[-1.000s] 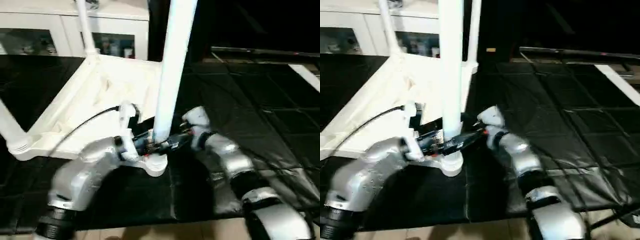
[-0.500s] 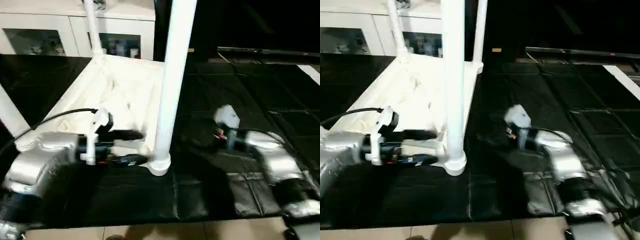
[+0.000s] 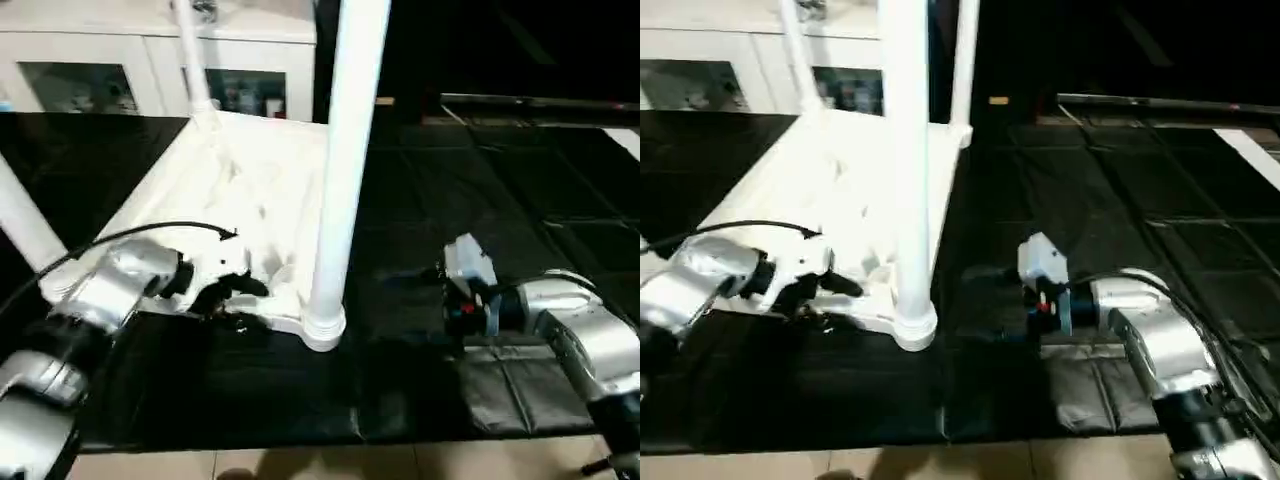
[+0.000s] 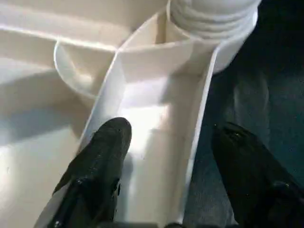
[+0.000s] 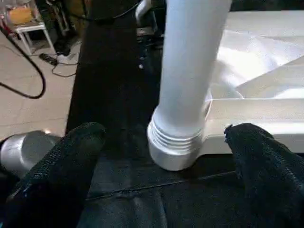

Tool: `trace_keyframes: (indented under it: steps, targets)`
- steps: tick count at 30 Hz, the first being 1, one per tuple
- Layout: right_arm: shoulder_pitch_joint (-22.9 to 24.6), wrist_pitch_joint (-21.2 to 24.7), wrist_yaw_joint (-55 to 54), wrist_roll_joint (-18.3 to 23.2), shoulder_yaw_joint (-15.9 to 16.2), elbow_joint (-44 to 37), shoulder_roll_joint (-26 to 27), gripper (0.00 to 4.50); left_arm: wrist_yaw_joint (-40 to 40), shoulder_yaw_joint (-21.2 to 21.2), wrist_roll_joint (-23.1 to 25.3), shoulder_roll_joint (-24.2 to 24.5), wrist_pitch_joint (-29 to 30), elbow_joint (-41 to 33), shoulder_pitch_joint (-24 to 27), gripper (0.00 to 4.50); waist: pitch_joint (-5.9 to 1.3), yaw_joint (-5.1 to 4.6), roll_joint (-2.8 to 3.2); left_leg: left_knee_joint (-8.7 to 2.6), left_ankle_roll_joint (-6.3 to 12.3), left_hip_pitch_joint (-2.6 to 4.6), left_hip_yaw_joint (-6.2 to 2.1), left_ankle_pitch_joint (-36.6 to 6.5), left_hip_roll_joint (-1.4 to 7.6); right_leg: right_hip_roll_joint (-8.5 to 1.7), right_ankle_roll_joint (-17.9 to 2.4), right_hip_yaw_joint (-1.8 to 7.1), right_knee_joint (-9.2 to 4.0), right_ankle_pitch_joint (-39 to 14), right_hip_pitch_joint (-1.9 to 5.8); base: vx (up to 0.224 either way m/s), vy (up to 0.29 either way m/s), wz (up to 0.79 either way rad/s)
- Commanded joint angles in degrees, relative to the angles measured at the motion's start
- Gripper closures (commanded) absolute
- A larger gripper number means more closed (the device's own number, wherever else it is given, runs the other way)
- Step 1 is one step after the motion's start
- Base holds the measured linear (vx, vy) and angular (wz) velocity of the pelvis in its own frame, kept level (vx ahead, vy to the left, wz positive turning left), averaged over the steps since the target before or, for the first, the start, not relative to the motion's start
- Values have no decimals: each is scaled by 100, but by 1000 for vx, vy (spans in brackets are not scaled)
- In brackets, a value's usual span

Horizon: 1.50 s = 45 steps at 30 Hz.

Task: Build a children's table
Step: Rotate table base

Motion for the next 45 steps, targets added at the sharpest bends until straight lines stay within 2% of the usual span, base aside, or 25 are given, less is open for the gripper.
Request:
trace_keyframes:
  steps: [1,3,6,7,9,12,14,18,19,23,25,26,28,33,37,43,45]
  targets:
    - [68,118,17,69,6,-193,-103,0,-118,-31,125,-121,-236,260,-192,175,-408,35,109,-363,1,82,33,-1037,27,-258,-1543,160,-344,-11,311,0,0,0]
    - [83,125,17,69,4,-205,-109,0,-150,-34,130,-139,-247,300,-213,205,-416,49,106,-365,-20,79,30,-1048,37,-273,-1565,158,-333,-10,316,0,0,0]
    - [135,184,-17,77,6,-278,-130,0,-271,-16,156,-233,-412,542,-308,214,-410,57,121,-371,-33,77,25,-1077,39,-273,-1548,154,-343,-45,318,0,0,0]
    - [135,184,-17,77,6,-278,-130,0,-271,-16,156,-233,-412,542,-308,222,-415,64,109,-365,-27,77,28,-1064,38,-273,-1545,157,-334,-21,323,0,0,0]
    - [156,217,-37,73,5,-309,-126,0,-345,5,177,-303,-549,700,-357,250,-415,82,118,-361,-9,79,32,-1030,38,-274,-1559,159,-337,4,319,0,0,0]
    - [188,246,-51,76,12,-354,-121,0,-425,31,219,-376,-727,842,-386,256,-416,98,121,-360,-12,74,32,-1033,43,-286,-1577,161,-336,4,320,0,0,0]
    - [191,234,-55,70,12,-342,-113,0,-440,30,222,-388,-731,853,-387,292,-417,103,127,-362,-17,77,30,-1042,50,-284,-1566,159,-330,-9,315,0,0,0]
    - [202,221,-54,59,15,-334,-105,0,-474,57,210,-435,-773,877,-388,307,-413,124,129,-363,-13,81,33,-1049,54,-283,-1567,160,-335,-19,307,0,0,0]
    - [208,230,-54,62,17,-348,-104,0,-498,75,226,-464,-820,945,-408,337,-415,147,132,-360,-14,89,36,-1059,55,-284,-1565,163,-338,-34,304,0,0,0]
    - [213,238,-59,61,26,-352,-91,0,-540,105,248,-514,-905,1081,-437,349,-418,167,136,-358,-26,97,38,-1079,53,-281,-1562,161,-338,-22,300,0,0,0]
    - [219,236,-62,62,33,-349,-76,0,-585,146,231,-562,-939,1175,-443,385,-415,170,135,-366,-40,85,31,-1086,54,-288,-1550,161,-336,-40,309,0,0,0]
    - [219,236,-62,62,33,-349,-76,0,-585,146,231,-562,-939,1175,-443,385,-416,169,135,-366,-41,84,32,-1083,54,-288,-1553,160,-336,-30,311,0,0,0]
    - [230,222,-60,62,36,-346,-67,0,-619,171,204,-593,-931,1209,-424,413,-418,169,135,-367,-41,83,28,-1060,55,-288,-1553,157,-331,-2,313,0,0,0]
    - [221,175,-68,49,34,-307,-44,0,-669,242,94,-659,-837,1206,-361,434,-424,166,129,-360,-11,68,31,-974,54,-290,-1595,158,-315,145,323,0,0,0]
    - [172,109,-125,41,22,-224,51,0,-589,392,-107,-818,-475,1078,-184,442,-422,149,101,-353,31,62,37,-938,52,-293,-1629,160,-309,231,324,0,0,0]
    - [113,6,-313,9,-26,-78,232,0,15,511,-21,-999,-189,822,74,442,-389,125,108,-385,14,75,33,-1150,60,-310,-1485,170,-387,-442,298,0,0,0]
    - [77,-74,-543,-80,-29,61,411,0,377,731,-292,-1203,468,135,436,442,-389,94,61,-397,-12,54,26,-1116,71,-328,-1461,171,-371,-499,315,0,0,0]
